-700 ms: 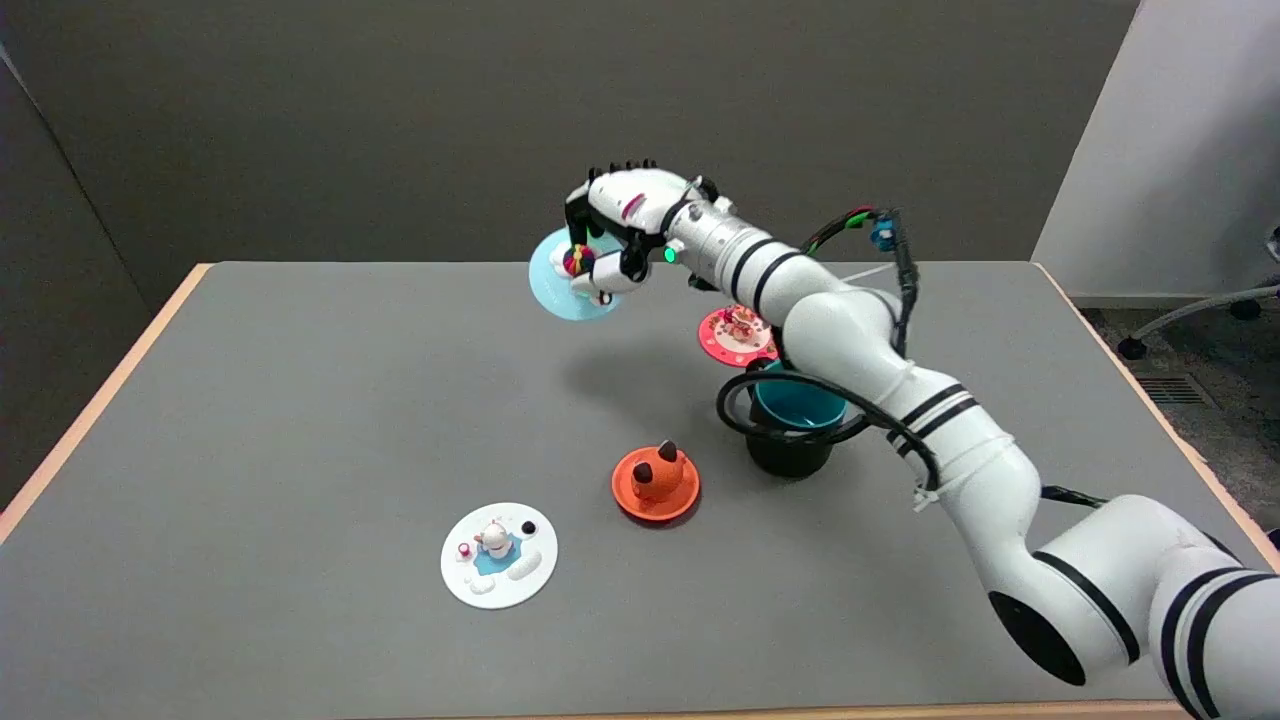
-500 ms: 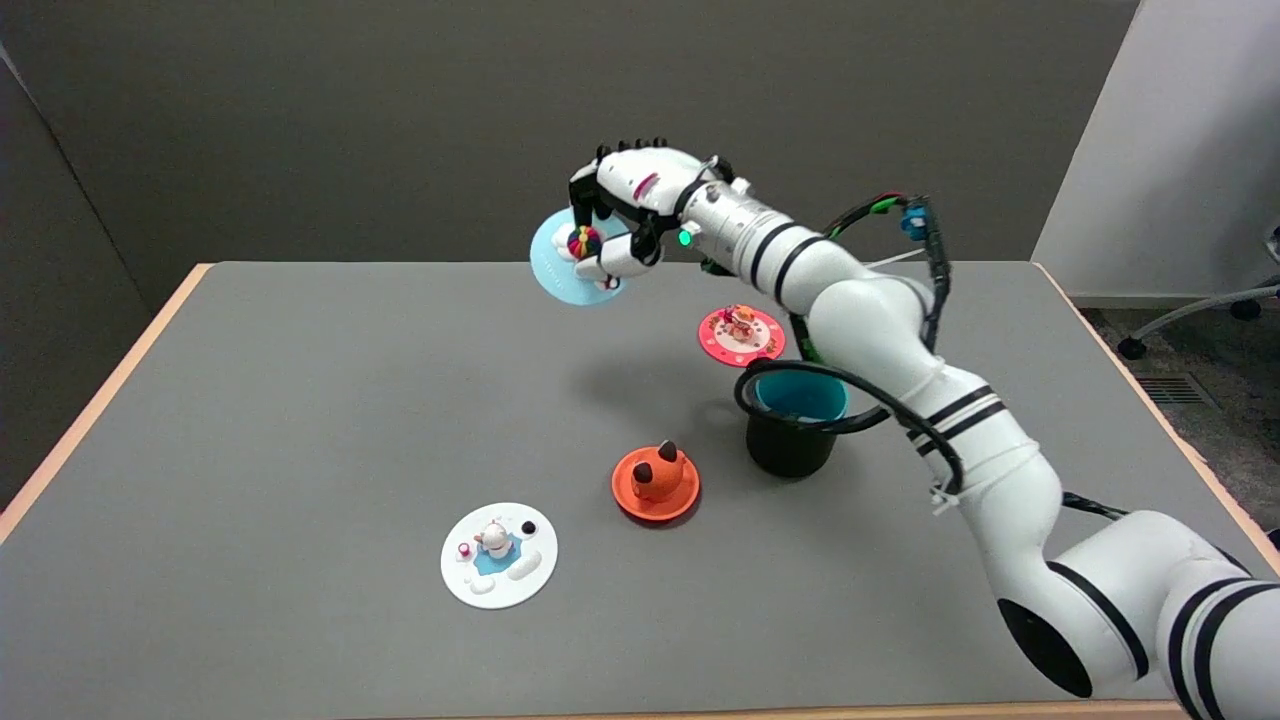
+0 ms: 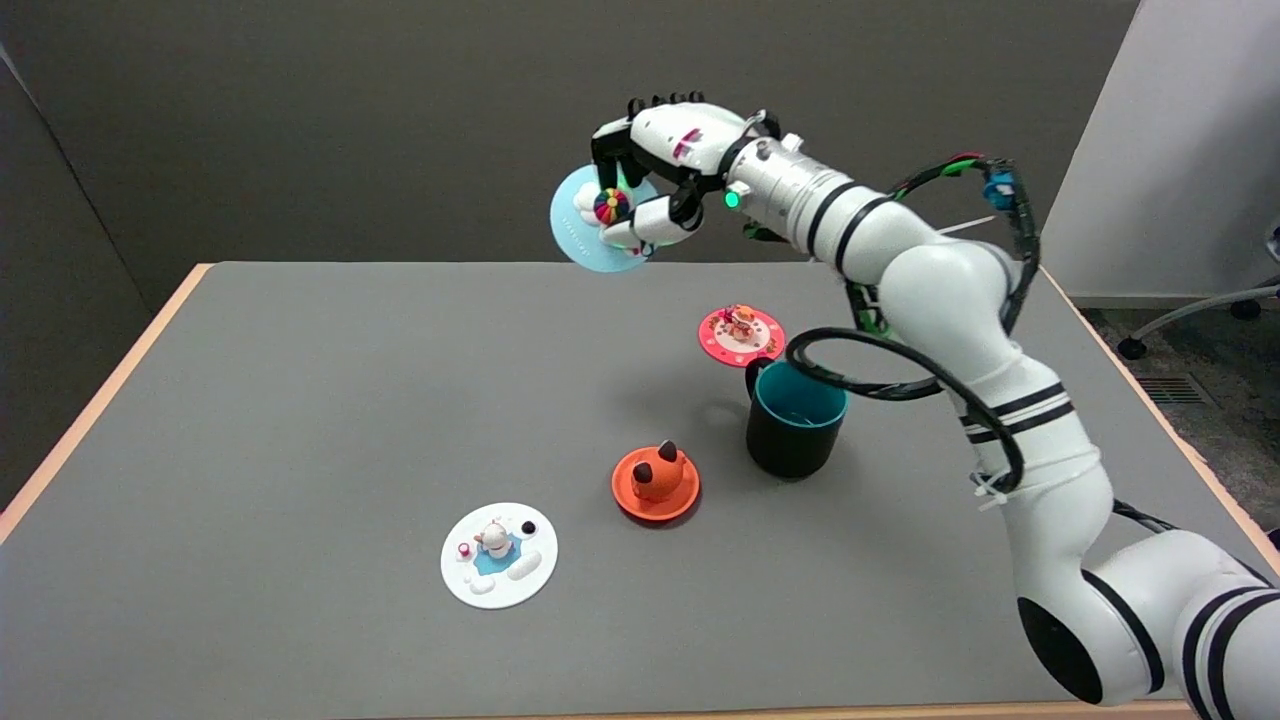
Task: Place the cup lid with blue sky onto the cup.
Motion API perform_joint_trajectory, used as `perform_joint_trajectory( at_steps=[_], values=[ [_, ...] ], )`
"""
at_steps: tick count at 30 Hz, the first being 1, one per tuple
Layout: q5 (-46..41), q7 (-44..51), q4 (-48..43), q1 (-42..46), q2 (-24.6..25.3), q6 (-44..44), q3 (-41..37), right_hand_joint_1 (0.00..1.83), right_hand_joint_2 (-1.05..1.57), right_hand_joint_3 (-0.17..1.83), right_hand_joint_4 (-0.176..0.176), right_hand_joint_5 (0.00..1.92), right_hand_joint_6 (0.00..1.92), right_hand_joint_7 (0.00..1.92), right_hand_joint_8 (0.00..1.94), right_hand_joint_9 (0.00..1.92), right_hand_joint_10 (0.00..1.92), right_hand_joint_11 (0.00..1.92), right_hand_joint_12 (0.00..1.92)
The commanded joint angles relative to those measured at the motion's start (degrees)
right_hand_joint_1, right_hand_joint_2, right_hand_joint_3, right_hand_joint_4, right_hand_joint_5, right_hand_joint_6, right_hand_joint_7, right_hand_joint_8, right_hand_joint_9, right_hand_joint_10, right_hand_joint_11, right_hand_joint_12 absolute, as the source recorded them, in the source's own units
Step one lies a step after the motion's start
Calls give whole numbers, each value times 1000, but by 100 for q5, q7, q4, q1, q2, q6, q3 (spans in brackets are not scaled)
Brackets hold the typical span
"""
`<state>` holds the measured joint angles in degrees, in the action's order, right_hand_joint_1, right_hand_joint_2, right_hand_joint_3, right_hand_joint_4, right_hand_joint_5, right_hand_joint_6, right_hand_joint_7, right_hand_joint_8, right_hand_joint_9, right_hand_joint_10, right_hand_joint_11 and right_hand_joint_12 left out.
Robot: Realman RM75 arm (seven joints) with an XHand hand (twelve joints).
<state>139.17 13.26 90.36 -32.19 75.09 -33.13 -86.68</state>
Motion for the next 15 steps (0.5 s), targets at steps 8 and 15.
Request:
perform_joint_trajectory(
  at_steps=[8, 15],
  values=[
    [38, -406, 1405, 542, -478, -2298, -1349, 1049, 1286, 178, 33, 556, 1638, 550, 1705, 395, 1362, 398, 1310],
    [30, -438, 1684, 898, -581, -2793, -1796, 1049, 1259, 222, 39, 569, 1641, 565, 1700, 346, 1496, 337, 1462]
  ],
)
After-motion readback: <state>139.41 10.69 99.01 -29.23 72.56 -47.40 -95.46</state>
